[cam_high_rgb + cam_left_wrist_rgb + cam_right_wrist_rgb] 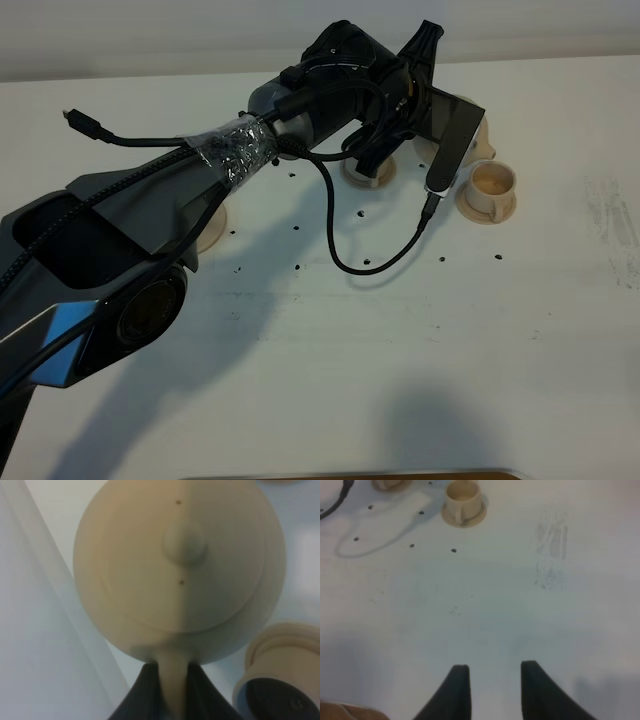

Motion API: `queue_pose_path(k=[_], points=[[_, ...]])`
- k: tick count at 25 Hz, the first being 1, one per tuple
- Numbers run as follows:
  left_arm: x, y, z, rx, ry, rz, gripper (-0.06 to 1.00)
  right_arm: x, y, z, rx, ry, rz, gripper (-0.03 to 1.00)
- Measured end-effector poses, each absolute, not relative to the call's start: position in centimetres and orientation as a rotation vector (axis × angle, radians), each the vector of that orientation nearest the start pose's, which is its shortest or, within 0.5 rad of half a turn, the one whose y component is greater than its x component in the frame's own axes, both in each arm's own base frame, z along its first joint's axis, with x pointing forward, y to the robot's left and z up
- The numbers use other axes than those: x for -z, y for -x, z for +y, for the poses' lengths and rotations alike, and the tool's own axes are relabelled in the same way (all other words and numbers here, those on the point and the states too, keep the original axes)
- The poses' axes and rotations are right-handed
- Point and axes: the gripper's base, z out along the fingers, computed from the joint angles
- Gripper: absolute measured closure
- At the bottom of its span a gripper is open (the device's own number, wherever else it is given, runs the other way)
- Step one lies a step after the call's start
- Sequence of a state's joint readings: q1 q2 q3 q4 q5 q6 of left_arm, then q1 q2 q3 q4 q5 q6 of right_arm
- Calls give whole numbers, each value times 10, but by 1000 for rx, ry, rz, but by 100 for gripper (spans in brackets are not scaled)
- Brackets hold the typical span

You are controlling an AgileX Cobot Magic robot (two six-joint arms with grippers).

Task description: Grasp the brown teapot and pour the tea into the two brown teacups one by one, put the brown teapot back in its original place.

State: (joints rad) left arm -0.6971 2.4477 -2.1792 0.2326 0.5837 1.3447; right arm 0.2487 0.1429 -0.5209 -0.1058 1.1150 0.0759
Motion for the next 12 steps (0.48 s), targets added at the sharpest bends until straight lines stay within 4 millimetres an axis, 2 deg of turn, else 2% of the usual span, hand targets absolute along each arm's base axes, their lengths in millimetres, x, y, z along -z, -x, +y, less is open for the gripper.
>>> queue_pose_path(k=[12], points=[[-193, -435, -349, -611, -2170, 1001, 78, -279, -14, -5, -48, 191, 2207, 73]])
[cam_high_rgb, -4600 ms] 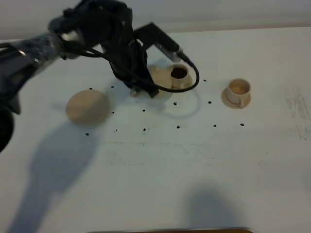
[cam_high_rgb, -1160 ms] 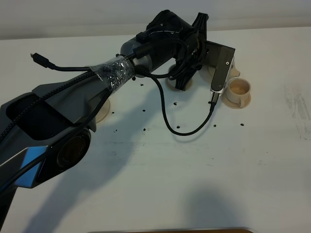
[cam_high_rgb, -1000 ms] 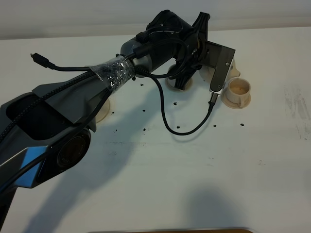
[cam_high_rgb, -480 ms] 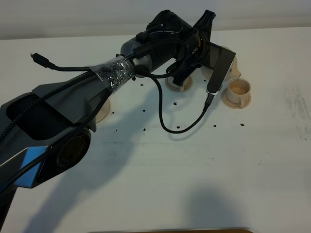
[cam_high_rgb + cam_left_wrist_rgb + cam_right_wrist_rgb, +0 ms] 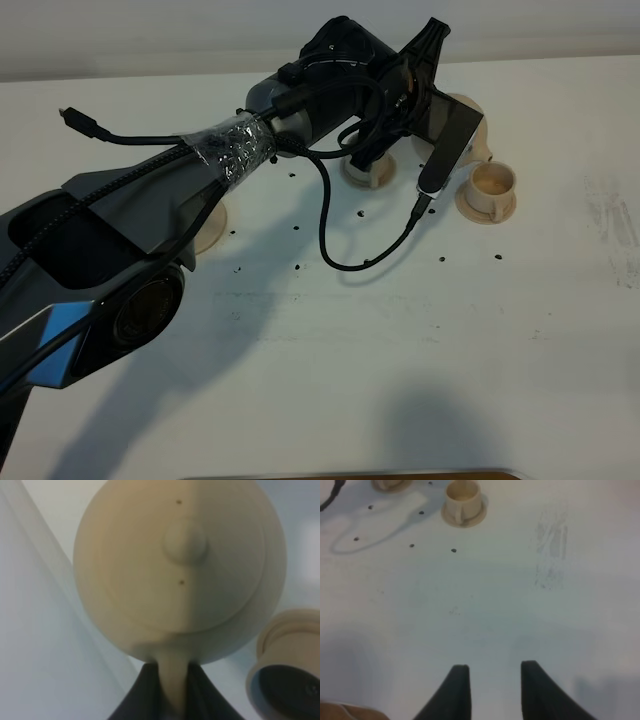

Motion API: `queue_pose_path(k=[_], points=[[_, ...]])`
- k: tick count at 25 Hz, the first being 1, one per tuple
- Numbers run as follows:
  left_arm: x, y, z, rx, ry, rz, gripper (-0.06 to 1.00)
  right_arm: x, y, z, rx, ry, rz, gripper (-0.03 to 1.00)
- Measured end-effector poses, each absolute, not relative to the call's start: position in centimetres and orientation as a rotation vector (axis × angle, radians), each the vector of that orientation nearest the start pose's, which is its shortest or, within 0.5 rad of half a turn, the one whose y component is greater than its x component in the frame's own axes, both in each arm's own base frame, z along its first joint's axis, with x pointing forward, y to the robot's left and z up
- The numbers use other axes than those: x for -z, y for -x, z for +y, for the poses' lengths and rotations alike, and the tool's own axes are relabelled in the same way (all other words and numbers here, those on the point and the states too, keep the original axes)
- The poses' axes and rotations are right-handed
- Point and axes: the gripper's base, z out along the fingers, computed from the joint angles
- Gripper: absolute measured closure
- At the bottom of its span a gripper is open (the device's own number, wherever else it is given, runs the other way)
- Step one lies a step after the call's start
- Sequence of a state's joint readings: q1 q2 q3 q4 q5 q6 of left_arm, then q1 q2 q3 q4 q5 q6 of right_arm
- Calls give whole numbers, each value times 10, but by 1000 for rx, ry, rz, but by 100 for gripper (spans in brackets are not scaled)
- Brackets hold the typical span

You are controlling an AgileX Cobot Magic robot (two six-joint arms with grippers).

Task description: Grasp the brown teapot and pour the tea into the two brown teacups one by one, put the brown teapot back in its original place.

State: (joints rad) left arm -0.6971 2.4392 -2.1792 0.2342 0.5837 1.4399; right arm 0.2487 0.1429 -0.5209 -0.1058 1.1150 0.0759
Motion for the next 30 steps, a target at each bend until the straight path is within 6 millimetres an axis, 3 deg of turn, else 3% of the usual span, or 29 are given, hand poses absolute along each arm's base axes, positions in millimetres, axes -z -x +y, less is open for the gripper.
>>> queue_pose_path(k=[9, 30], points=[[-194, -435, -349, -672, -2245, 865, 78, -279, -14, -5, -48, 191, 2207, 73], [-200, -435, -358, -737, -2205, 737, 78, -279, -14, -5, -48, 191, 2207, 73]])
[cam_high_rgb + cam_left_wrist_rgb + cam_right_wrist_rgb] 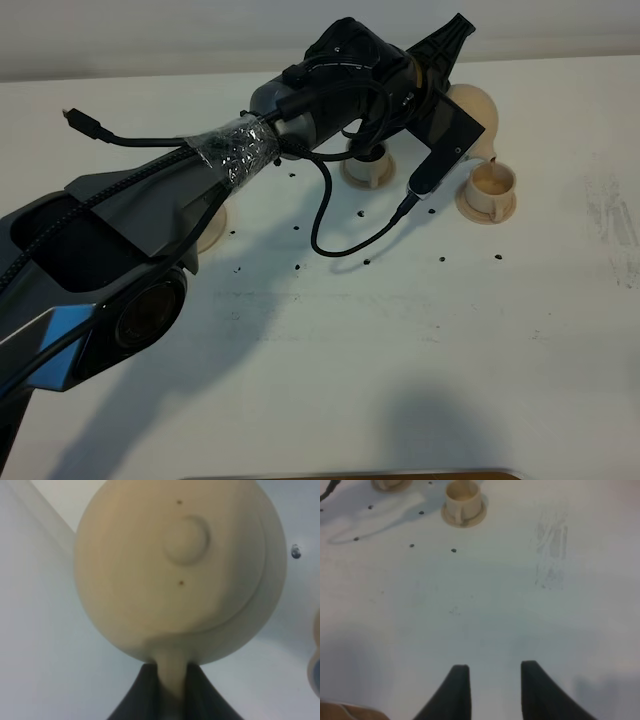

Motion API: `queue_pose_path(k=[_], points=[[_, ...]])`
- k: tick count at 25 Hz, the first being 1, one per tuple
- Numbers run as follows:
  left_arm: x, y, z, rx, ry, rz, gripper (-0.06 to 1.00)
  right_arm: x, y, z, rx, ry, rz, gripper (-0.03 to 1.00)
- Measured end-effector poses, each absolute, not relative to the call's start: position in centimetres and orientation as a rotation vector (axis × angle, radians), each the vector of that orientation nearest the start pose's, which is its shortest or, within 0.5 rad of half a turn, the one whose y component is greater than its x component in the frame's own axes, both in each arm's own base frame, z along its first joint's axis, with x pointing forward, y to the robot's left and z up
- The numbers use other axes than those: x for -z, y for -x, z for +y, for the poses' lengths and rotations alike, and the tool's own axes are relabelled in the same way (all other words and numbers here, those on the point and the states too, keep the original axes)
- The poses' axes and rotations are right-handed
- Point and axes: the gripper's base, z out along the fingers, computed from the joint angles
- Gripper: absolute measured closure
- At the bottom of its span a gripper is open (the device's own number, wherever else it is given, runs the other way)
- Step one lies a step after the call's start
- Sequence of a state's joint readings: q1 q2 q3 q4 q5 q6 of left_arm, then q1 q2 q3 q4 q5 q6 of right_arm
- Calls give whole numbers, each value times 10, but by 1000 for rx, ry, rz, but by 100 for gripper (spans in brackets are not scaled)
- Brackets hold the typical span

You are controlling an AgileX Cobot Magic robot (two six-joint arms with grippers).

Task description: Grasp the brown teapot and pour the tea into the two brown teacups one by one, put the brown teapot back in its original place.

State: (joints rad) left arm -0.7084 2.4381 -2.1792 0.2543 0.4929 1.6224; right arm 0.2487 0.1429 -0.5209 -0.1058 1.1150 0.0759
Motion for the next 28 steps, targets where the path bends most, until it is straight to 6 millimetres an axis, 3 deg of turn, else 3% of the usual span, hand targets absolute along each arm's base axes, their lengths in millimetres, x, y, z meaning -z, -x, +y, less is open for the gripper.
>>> queue_pose_path(k=[28], points=[[-204, -428, -369, -859, -2219, 586, 78, -279, -14, -5, -48, 191, 2207, 73]])
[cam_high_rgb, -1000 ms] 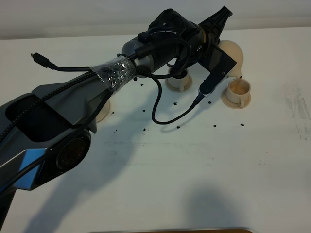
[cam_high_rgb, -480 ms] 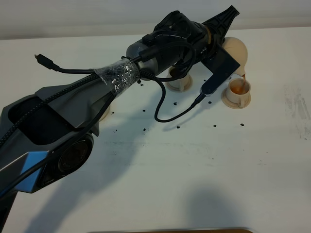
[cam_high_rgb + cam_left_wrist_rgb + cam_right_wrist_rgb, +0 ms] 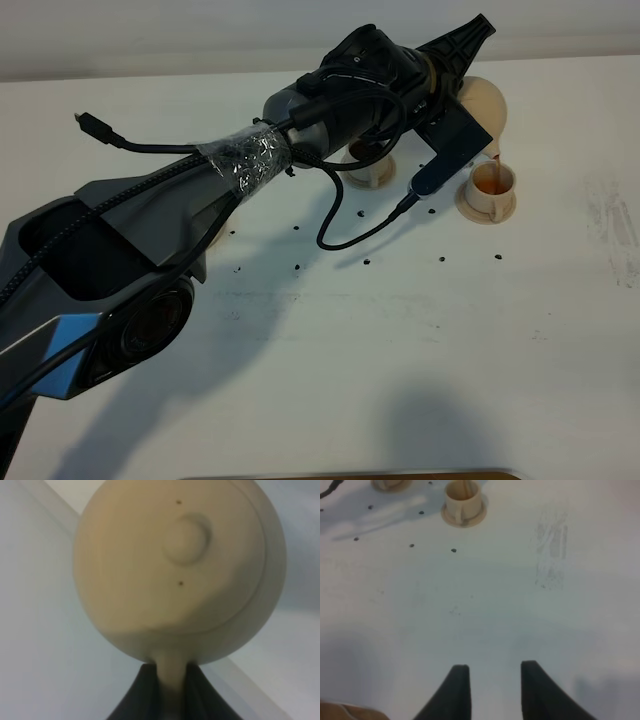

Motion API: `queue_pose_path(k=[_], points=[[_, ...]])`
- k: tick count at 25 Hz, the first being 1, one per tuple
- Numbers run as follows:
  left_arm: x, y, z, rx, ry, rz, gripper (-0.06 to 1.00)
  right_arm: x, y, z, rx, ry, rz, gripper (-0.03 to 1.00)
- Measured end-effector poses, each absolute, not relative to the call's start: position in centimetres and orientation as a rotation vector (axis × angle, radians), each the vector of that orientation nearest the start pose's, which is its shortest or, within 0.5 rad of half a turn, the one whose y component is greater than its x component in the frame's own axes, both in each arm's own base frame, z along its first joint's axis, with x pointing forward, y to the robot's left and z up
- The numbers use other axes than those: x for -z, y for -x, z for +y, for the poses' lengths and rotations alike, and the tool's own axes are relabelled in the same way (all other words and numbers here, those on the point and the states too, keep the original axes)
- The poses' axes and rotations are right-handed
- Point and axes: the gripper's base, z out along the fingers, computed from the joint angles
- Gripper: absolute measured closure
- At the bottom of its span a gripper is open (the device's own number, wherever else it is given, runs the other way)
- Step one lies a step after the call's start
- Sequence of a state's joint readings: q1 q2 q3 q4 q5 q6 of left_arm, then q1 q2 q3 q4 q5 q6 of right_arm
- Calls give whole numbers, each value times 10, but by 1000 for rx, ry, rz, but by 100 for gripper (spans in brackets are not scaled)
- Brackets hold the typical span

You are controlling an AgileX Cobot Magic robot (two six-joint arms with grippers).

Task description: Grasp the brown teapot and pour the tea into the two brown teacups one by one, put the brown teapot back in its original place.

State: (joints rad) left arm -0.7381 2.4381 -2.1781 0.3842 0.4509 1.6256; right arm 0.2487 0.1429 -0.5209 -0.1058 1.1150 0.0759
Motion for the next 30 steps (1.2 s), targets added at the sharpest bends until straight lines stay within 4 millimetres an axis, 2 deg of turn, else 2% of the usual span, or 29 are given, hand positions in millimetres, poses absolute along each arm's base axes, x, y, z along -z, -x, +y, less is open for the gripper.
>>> queue_pose_path(k=[30], points=[[-208, -429, -368, -906, -2231, 551, 78, -279, -14, -5, -48, 191, 2207, 73]])
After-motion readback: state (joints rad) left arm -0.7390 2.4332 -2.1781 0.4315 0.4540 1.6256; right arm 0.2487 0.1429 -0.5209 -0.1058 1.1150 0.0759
